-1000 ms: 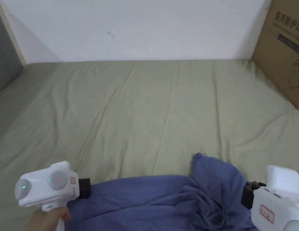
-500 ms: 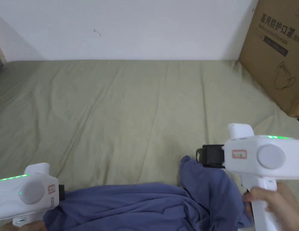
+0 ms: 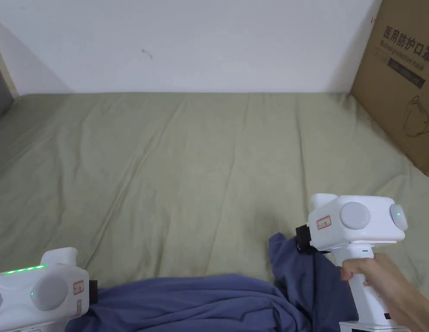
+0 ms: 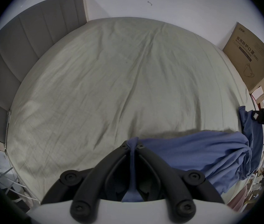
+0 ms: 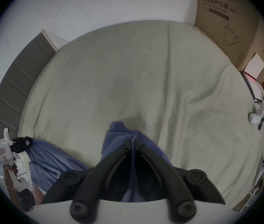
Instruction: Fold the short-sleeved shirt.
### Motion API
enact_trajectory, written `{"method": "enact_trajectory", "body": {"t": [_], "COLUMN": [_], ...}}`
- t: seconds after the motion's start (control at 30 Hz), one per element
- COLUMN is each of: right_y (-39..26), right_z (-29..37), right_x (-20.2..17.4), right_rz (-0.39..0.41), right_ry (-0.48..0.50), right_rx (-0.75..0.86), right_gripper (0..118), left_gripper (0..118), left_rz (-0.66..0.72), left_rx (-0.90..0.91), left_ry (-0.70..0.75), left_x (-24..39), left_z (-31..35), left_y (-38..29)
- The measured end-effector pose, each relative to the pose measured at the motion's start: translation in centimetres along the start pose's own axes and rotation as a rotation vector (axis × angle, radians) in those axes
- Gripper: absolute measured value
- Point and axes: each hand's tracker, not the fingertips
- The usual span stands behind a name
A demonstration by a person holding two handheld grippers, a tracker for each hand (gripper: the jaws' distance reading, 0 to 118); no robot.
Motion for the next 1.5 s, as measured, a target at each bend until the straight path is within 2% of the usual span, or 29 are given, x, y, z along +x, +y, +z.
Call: {"method": "enact_trajectory", "body": {"t": [0.13, 0.2, 0.6, 0.7, 0.87, 0.97, 1.1, 1.17, 1.3, 1.4, 1.5], "right_y": [1.2, 2.3, 9.5, 12.0, 17.9, 22.2, 27.4, 29.1, 31.9, 32.5, 32.4], "right_z": [5.5, 8.7, 27.2, 30.8, 35.3, 37.8, 41.4, 43.0, 45.8, 47.9, 48.9], "right_x": [-0.4, -0.4, 4.8, 5.4, 3.7, 3.0, 0.9, 0.1, -1.4, -2.2, -3.1], "right_rz": [0.013, 0.031, -0.115, -0.170, -0.161, -0.223, -0.207, -0.239, -0.210, -0.220, -0.175], "right_ry": [0.006, -0.029, -0.089, -0.039, -0.086, -0.058, -0.075, -0.076, -0.129, -0.111, -0.172], "right_rx": [0.085, 0.138, 0.487, 0.550, 0.616, 0.693, 0.781, 0.830, 0.887, 0.924, 0.954], "right_gripper": [3, 3, 3, 3, 3, 3, 3, 3, 3, 3, 3], "left_gripper": [1, 1, 1, 1, 1, 1, 1, 1, 1, 1, 1], "left_rz": [0.011, -0.008, -0.027, -0.051, -0.063, -0.053, -0.034, 0.009, -0.001, 0.003, -0.024], "left_rx": [0.056, 0.113, 0.492, 0.571, 0.673, 0.707, 0.800, 0.848, 0.938, 0.995, 1.032], "left_ry": [-0.013, -0.003, 0.053, 0.063, 0.075, 0.095, 0.088, 0.103, 0.111, 0.123, 0.128], "left_x": [-0.4, -0.2, -0.1, 0.5, 2.3, 3.2, 3.6, 3.7, 3.9, 4.3, 4.3], "left_z": [2.8, 5.0, 22.2, 25.8, 30.3, 32.1, 34.9, 36.1, 38.3, 40.0, 40.4], "left_y": [1.2, 2.1, 11.1, 14.3, 20.6, 25.2, 30.9, 33.5, 37.1, 38.6, 39.0]}}
